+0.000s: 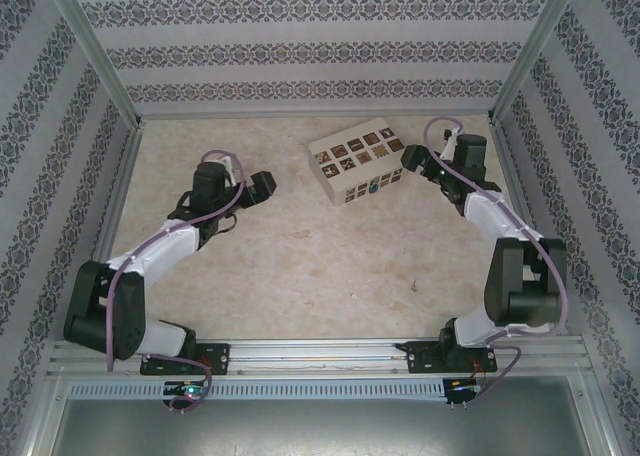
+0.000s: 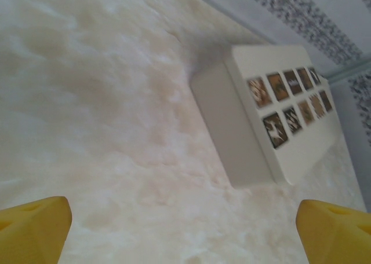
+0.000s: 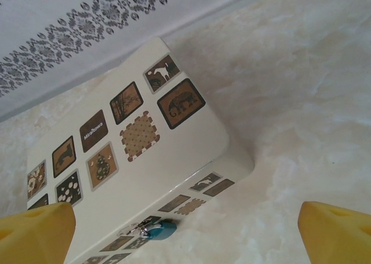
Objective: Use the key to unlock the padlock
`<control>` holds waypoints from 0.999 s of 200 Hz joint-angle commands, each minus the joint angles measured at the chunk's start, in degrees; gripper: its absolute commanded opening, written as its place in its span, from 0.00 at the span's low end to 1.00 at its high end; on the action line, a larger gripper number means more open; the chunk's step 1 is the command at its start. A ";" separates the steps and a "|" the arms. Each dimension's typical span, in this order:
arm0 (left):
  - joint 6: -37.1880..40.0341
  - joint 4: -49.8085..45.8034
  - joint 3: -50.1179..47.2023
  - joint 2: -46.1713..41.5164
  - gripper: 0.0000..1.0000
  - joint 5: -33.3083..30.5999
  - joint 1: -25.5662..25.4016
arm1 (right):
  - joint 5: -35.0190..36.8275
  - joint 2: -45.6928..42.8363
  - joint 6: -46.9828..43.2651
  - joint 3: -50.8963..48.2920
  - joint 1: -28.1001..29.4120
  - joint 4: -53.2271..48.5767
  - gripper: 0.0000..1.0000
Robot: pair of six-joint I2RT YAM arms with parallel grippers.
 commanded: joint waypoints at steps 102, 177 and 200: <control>-11.53 2.16 22.76 26.57 1.00 12.89 -10.69 | -7.16 20.27 5.62 20.10 -0.36 -5.96 0.98; -13.81 1.02 32.00 36.41 1.00 16.81 -11.31 | -8.95 26.22 3.25 26.41 1.22 -11.33 0.98; -14.34 1.10 33.59 38.00 1.00 17.87 -11.47 | -10.42 26.89 2.86 27.20 1.99 -12.05 0.98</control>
